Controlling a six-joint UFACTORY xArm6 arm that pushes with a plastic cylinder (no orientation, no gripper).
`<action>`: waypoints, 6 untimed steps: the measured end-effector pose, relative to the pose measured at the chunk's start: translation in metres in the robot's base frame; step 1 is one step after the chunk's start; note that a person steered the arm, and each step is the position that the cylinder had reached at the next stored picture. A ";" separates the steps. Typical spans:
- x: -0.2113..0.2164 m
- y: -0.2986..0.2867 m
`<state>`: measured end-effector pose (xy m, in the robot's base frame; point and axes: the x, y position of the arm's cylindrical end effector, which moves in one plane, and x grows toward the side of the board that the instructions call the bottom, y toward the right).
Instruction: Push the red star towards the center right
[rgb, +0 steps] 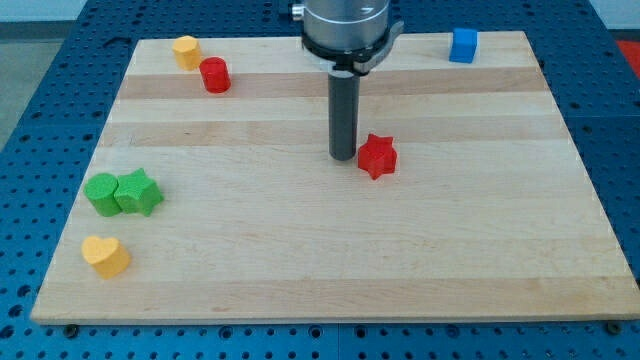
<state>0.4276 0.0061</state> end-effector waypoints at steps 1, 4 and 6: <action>0.011 0.005; 0.000 0.152; 0.039 0.149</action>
